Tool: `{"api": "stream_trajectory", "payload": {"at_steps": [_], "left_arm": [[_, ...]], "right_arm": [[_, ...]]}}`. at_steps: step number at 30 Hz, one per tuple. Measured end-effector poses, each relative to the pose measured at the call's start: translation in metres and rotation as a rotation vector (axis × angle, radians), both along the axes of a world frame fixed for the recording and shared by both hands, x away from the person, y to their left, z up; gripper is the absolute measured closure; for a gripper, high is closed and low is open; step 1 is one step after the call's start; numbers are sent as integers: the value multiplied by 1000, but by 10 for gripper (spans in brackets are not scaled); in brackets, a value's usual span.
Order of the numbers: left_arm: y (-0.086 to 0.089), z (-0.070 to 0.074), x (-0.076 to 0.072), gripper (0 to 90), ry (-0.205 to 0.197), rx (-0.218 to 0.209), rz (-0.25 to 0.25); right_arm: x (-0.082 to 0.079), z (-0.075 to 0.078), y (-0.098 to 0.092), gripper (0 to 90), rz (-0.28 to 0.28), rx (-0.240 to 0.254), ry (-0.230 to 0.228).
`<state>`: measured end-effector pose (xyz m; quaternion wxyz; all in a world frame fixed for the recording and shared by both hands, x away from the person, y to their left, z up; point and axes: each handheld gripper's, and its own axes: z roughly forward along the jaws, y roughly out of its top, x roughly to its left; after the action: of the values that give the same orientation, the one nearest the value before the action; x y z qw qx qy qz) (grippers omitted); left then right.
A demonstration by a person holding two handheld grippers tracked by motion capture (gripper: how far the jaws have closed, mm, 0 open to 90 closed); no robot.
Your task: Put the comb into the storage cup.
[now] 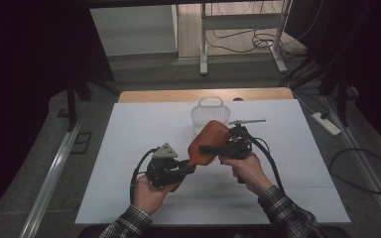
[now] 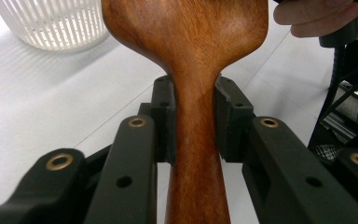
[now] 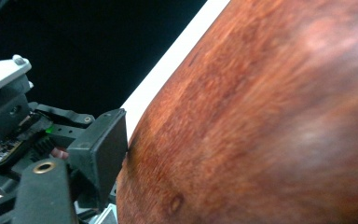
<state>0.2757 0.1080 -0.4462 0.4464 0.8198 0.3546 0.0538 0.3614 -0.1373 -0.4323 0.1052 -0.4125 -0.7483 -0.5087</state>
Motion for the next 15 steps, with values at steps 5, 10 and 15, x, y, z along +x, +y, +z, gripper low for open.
{"api": "stream_trajectory", "payload": {"at_steps": [5, 10, 15], "left_arm": [[-1, -3, 1, 719, 11, 3, -11], [-2, -6, 3, 719, 29, 14, -22], [-7, -11, 5, 719, 45, 58, -35]], "right_arm": [[1, -1, -3, 264, -7, 17, 40], [4, -5, -9, 360, -19, 80, 114], [5, -5, -12, 449, -17, 128, 153]]}}
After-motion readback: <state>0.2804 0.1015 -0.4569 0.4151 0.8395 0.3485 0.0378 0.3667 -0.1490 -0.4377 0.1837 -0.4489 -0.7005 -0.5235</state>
